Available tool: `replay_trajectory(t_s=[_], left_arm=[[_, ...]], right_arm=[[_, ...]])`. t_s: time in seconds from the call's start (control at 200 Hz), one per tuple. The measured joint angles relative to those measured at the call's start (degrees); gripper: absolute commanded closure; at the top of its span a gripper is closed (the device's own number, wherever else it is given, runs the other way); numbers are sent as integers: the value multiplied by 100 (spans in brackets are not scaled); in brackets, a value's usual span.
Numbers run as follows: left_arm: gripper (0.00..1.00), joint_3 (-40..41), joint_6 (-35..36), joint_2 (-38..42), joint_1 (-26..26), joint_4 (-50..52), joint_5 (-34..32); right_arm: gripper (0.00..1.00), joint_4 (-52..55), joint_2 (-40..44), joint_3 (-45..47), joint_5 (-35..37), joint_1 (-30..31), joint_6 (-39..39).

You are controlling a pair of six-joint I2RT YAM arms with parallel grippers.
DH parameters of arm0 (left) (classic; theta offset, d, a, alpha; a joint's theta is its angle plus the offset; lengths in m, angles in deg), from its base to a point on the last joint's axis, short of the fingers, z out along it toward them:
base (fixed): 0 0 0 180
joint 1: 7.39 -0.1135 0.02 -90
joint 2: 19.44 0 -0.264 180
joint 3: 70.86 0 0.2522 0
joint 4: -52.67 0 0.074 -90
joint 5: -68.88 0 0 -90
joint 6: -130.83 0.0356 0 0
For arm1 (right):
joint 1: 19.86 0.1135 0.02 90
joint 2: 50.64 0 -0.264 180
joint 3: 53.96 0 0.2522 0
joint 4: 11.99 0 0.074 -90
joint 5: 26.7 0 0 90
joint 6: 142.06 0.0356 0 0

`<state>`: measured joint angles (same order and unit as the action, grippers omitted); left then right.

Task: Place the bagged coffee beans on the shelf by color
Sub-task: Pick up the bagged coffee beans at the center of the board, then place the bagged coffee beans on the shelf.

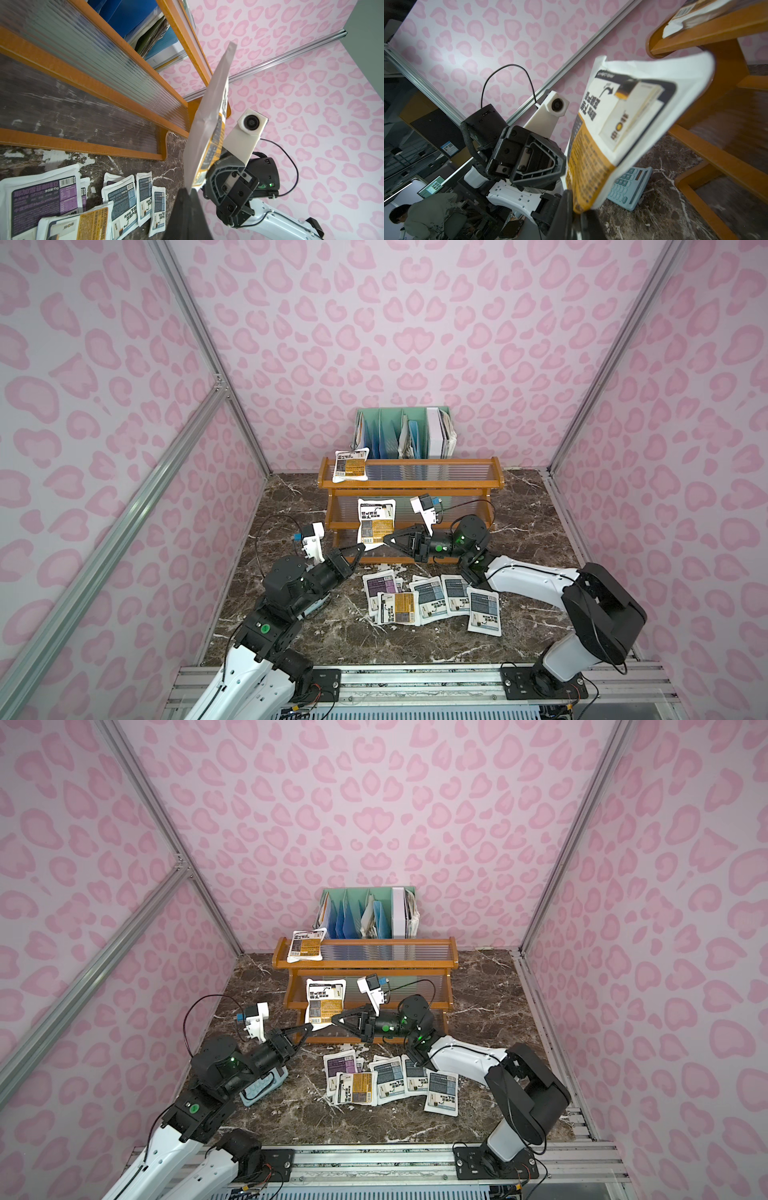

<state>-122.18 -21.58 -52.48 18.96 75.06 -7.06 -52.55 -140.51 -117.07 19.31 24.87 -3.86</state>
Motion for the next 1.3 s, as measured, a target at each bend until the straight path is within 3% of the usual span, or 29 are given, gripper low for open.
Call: replay_trajectory(t_s=[0.33,0.595,0.745,0.925,1.105,1.3], left_arm=[[70,-400,638,-151,-9,1744,-1357],[70,-654,1167,-992,-9,2754,-1797],[70,-673,1333,-1375,-9,2979,-1786],[69,-608,1436,-1491,-2,3003,-1810],[69,-546,1456,-1491,2,3005,-1849],[69,-485,1456,-1423,2,3045,-1884]], right_arm=[[99,3576,994,-883,691,-210,-1969],[99,5847,601,-3274,1134,-772,-2903],[99,6684,-101,-4583,1296,-1126,-3071],[97,7477,-793,-5455,1147,-1259,-3062],[94,7713,-957,-5541,817,-1309,-2863],[93,7613,-918,-5007,601,-1569,-2430]])
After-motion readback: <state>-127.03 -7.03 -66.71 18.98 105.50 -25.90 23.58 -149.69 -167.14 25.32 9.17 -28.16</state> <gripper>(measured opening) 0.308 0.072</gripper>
